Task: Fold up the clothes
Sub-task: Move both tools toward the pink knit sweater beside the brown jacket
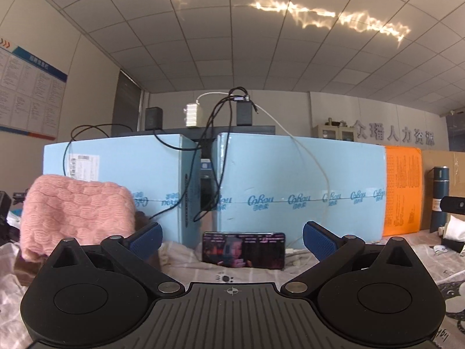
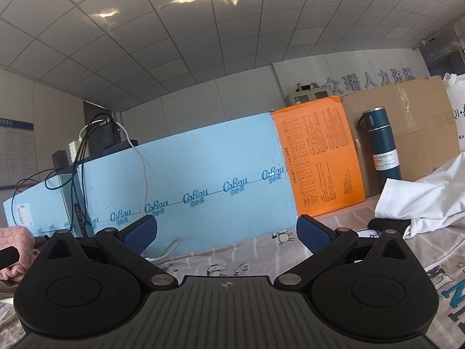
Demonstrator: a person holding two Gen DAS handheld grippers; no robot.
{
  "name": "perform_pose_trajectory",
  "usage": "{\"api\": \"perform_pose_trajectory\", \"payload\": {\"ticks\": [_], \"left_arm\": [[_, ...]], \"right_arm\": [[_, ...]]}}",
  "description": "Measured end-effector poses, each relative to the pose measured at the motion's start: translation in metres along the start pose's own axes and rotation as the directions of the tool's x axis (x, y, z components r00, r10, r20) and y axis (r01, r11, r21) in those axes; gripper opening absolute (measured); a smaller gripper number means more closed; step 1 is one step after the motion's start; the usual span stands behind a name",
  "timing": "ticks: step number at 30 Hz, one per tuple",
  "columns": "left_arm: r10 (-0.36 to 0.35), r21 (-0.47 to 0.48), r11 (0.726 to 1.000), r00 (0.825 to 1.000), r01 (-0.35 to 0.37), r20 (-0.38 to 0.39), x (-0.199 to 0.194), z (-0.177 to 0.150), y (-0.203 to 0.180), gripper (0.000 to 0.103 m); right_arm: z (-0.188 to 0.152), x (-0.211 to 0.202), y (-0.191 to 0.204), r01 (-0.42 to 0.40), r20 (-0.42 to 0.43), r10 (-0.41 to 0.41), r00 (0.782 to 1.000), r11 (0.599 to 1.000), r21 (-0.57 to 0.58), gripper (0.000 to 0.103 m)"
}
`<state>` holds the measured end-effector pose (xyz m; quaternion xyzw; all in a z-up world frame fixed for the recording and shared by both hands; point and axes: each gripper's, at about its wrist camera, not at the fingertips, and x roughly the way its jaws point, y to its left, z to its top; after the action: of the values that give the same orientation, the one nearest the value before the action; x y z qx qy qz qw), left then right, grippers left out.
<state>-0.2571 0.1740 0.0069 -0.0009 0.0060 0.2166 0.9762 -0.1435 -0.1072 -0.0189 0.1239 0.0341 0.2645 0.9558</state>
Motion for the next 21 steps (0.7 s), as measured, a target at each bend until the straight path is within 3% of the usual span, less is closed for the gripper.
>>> {"api": "perform_pose_trajectory", "payload": {"ticks": [4,8,11,15,19,21], "left_arm": [[0.075,-0.028,0.997,0.997,-0.076,-0.033,-0.01,-0.001,0.045,0.103],[0.163,-0.023,0.986,0.986,-0.164,-0.043,-0.027,-0.003,0.08,0.103],[0.209,-0.02,0.978,0.978,-0.21,-0.025,-0.041,0.005,0.108,0.103],[0.311,-0.033,0.951,0.948,-0.309,0.075,-0.059,0.032,0.143,0.103],[0.349,-0.089,0.937,0.918,-0.337,0.19,-0.071,0.06,0.169,0.103],[0.348,-0.127,0.937,0.911,-0.327,0.222,-0.069,0.072,0.179,0.103]], "right_arm": [[0.002,0.0,0.032,-0.135,-0.078,0.133,0.988,0.991,-0.012,0.103],[0.001,0.003,0.07,-0.269,-0.172,0.27,0.947,0.963,0.029,0.103],[-0.001,0.006,0.103,-0.38,-0.236,0.381,0.894,0.923,0.051,0.103],[0.005,0.018,0.14,-0.496,-0.272,0.505,0.819,0.862,0.106,0.103],[0.039,0.038,0.17,-0.549,-0.203,0.561,0.803,0.828,0.117,0.103],[0.058,0.05,0.183,-0.545,-0.167,0.555,0.815,0.832,0.107,0.103]]}}
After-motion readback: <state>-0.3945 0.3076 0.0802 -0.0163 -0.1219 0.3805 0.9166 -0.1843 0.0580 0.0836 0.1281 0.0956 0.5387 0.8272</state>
